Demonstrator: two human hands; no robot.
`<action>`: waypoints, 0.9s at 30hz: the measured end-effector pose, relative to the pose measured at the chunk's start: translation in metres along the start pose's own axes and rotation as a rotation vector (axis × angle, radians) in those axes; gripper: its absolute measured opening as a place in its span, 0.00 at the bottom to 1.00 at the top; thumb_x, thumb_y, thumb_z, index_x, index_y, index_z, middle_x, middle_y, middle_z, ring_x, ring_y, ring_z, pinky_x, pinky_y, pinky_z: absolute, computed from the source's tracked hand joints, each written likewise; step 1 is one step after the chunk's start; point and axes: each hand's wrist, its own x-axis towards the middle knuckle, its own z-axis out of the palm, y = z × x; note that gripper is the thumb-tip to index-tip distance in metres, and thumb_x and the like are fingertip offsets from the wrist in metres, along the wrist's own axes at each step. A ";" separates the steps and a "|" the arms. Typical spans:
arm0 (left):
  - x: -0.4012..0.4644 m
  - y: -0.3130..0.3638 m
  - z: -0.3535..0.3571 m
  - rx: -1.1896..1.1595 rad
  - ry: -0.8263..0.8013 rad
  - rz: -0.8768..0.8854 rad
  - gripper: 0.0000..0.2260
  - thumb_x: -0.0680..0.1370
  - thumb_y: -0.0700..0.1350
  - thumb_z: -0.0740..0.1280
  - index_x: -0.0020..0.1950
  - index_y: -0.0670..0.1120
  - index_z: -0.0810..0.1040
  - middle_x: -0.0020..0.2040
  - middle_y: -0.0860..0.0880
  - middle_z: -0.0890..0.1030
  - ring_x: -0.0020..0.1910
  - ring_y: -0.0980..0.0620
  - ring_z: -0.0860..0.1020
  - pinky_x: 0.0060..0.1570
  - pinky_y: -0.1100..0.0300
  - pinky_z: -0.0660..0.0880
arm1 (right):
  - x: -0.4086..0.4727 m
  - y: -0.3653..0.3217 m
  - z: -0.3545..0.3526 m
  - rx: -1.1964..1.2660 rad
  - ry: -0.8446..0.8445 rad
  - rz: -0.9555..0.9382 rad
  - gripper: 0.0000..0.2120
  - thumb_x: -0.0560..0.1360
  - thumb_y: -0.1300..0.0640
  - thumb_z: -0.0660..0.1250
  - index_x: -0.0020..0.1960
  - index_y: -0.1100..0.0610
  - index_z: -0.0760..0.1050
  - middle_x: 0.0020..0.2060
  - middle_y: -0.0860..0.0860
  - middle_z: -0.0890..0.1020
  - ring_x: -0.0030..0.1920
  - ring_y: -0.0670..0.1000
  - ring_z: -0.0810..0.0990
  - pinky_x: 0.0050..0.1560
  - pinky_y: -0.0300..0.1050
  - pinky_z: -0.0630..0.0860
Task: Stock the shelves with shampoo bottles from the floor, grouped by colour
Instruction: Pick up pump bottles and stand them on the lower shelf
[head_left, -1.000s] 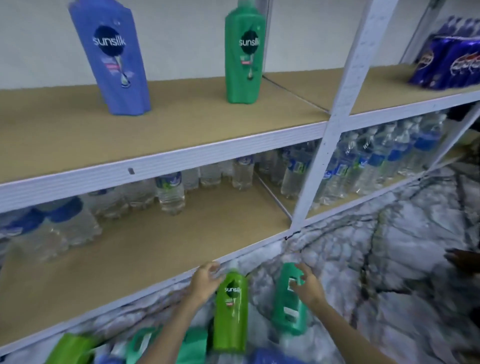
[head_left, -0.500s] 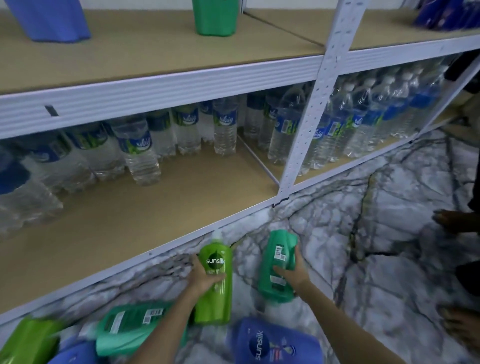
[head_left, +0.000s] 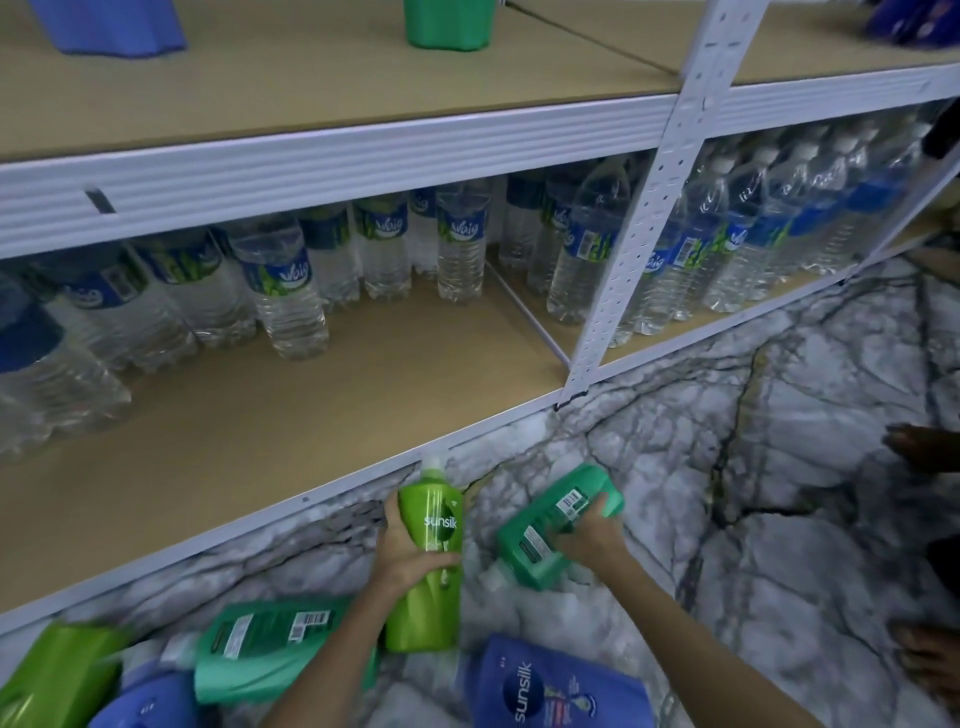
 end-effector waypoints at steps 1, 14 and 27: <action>0.001 -0.001 -0.003 -0.005 0.009 0.023 0.61 0.46 0.50 0.80 0.72 0.55 0.50 0.62 0.42 0.72 0.56 0.40 0.75 0.56 0.44 0.74 | 0.001 -0.005 -0.011 -0.283 0.013 -0.081 0.49 0.72 0.52 0.69 0.75 0.58 0.35 0.69 0.65 0.60 0.65 0.61 0.68 0.62 0.52 0.72; -0.019 0.054 -0.048 -0.184 0.145 0.327 0.53 0.58 0.40 0.81 0.73 0.57 0.52 0.65 0.49 0.70 0.62 0.48 0.71 0.61 0.50 0.69 | 0.009 -0.012 -0.014 -0.769 -0.081 -0.471 0.36 0.74 0.35 0.58 0.74 0.39 0.43 0.71 0.54 0.62 0.71 0.58 0.58 0.67 0.61 0.60; -0.044 0.078 -0.063 -0.194 0.147 0.463 0.49 0.60 0.39 0.80 0.70 0.63 0.56 0.54 0.65 0.72 0.52 0.57 0.75 0.57 0.55 0.72 | -0.016 0.002 0.023 -0.281 -0.239 -0.375 0.42 0.63 0.45 0.76 0.69 0.55 0.57 0.57 0.55 0.75 0.55 0.54 0.75 0.51 0.43 0.73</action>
